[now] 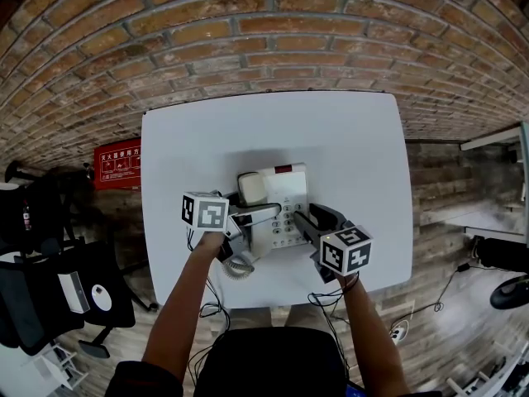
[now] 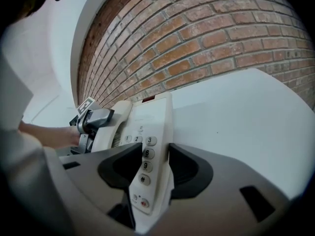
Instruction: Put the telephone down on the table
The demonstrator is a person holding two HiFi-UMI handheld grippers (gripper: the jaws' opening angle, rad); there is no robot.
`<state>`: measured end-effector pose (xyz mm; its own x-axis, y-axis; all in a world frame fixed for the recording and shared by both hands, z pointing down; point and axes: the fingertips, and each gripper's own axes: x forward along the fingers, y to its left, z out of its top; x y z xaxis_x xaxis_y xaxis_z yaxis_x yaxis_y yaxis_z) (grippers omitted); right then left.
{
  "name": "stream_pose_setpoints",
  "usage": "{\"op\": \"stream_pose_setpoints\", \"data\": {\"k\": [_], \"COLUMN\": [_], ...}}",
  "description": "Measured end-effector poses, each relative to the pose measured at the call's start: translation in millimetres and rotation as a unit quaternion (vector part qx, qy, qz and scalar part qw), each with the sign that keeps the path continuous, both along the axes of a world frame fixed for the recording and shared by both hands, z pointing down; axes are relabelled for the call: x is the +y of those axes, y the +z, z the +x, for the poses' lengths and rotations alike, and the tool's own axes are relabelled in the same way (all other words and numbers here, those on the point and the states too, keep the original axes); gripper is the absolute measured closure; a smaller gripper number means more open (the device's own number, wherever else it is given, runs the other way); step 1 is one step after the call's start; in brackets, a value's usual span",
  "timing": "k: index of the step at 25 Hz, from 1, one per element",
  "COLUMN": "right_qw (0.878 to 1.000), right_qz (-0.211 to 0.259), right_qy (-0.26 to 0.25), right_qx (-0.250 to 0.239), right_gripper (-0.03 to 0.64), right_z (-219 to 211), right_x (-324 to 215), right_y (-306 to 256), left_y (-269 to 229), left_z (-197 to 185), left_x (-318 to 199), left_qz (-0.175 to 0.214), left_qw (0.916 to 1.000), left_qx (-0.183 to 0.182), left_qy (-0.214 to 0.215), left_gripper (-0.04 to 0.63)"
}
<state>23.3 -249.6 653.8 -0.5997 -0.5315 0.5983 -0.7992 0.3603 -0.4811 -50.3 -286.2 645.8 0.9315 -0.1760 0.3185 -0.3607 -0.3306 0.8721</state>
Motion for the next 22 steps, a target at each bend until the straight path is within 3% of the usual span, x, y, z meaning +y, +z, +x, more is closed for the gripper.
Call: {"op": "stream_pose_setpoints", "data": {"k": [15,22], "right_qw": [0.996,0.990], "right_qz": [0.041,0.095], "right_qy": [-0.023,-0.026], "right_qx": [0.076,0.102], "right_gripper": [0.442,0.550], "right_z": [1.7,3.9], "right_x": [-4.1,-22.5], "right_y": [-7.7,-36.3], "left_y": [2.2,0.7], "left_z": [0.5,2.4], "left_x": [-0.4,-2.9], "left_qz": [-0.006,-0.017], "left_qw": [0.9999,0.9998], "left_qx": [0.000,0.008], "left_qy": [0.009,-0.004], "left_gripper": [0.038,0.041]}}
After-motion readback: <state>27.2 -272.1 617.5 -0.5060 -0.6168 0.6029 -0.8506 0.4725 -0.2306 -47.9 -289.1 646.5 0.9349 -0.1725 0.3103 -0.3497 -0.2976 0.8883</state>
